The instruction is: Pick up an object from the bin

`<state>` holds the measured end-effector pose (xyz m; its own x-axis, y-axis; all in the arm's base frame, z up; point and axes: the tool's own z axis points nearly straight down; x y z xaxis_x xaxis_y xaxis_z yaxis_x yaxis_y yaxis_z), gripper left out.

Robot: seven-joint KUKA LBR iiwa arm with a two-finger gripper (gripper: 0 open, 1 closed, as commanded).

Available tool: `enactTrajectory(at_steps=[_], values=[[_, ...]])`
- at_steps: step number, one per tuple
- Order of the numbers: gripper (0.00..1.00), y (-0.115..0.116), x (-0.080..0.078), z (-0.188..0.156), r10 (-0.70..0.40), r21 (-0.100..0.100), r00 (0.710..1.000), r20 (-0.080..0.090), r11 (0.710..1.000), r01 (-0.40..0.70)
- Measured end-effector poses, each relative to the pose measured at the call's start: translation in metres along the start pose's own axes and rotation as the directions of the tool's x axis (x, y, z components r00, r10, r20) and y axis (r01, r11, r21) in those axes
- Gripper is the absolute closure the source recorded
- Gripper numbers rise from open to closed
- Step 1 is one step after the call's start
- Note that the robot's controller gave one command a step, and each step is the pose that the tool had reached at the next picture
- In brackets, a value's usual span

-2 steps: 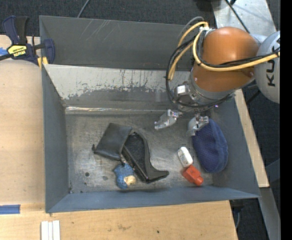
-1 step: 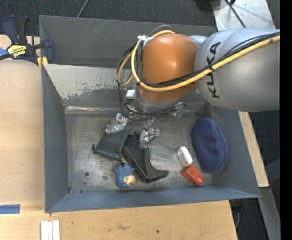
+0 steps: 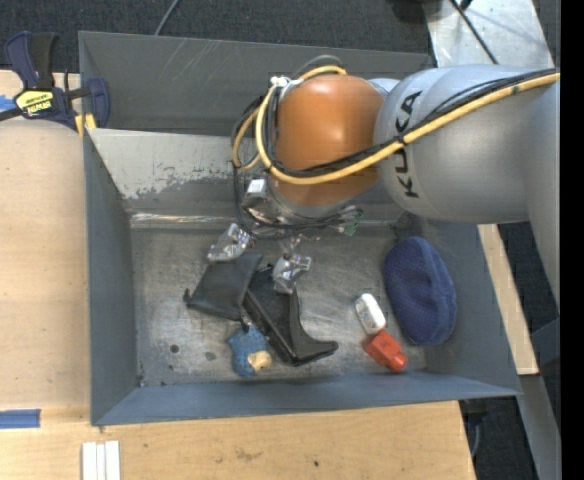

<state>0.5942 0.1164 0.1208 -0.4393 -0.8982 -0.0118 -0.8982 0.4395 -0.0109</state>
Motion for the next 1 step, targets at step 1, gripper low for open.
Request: enactTrajectory(at_steps=[1], values=[[0.00,0.0002,-0.0028,0.0069,-0.191,-0.007,0.982,-0.003,0.982,0.191]])
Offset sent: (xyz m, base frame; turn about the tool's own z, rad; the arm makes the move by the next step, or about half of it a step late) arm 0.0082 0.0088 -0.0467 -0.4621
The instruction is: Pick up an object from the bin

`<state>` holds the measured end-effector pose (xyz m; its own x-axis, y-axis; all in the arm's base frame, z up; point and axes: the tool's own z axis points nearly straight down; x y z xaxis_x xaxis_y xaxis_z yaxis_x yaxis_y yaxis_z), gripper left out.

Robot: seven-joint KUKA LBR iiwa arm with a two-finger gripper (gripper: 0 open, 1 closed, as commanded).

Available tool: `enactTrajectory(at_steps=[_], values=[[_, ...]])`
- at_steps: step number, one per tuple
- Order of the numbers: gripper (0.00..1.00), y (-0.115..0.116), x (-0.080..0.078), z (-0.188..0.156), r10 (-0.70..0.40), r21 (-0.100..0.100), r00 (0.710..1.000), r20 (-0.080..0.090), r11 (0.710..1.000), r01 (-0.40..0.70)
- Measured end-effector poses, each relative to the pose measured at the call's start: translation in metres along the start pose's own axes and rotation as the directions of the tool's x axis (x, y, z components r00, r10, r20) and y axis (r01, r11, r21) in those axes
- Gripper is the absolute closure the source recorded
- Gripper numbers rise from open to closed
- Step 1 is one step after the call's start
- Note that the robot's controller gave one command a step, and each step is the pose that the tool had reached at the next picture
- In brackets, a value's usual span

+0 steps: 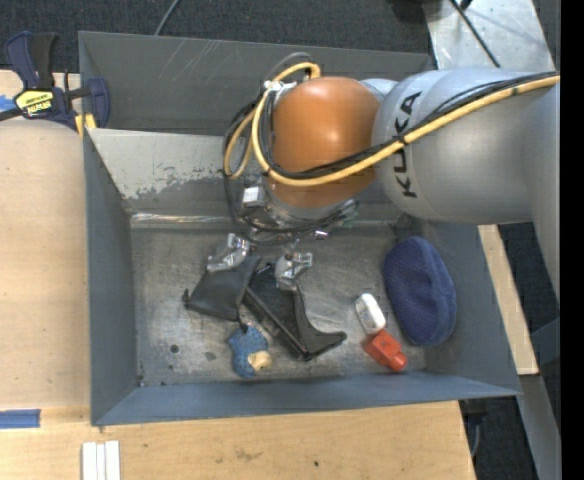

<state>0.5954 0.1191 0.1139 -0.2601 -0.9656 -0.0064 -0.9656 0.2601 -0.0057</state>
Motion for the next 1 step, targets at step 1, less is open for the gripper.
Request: enactTrajectory(at_steps=[1], values=[[1.00,-0.0030,0.0012,-0.0008,0.002,0.009,1.000,0.003,1.000,-0.002]])
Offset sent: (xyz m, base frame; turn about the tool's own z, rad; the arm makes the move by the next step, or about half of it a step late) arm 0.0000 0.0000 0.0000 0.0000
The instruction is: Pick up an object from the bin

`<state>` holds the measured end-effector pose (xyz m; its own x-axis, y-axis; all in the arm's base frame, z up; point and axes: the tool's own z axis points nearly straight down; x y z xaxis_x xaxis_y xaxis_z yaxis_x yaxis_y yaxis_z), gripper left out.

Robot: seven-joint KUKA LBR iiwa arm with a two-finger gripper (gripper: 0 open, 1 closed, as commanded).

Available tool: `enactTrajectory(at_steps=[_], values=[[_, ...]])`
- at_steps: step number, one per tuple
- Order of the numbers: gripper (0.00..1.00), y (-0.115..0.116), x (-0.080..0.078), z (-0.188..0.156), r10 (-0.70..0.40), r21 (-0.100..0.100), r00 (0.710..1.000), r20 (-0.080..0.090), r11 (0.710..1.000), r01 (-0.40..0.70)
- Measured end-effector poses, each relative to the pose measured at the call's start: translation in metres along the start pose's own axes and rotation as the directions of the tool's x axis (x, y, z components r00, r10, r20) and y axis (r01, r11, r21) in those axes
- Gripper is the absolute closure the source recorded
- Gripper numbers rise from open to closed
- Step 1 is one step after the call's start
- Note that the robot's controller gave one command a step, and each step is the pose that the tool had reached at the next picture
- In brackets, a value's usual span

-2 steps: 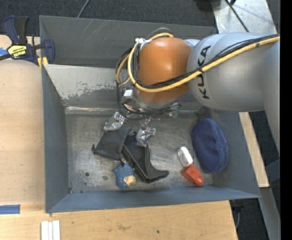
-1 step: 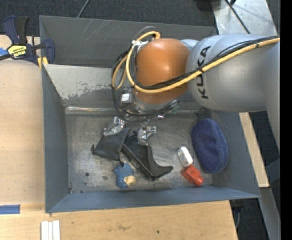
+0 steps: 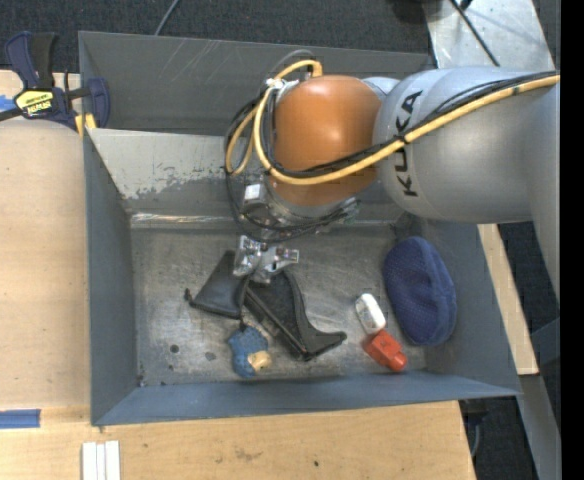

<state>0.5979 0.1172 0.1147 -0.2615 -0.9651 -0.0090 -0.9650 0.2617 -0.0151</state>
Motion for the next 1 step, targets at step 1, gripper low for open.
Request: enactTrajectory(at_steps=[1], values=[[1.00,0.0074,-0.0044,-0.1868,-0.054,-0.004,0.999,-0.002,0.999,0.054]])
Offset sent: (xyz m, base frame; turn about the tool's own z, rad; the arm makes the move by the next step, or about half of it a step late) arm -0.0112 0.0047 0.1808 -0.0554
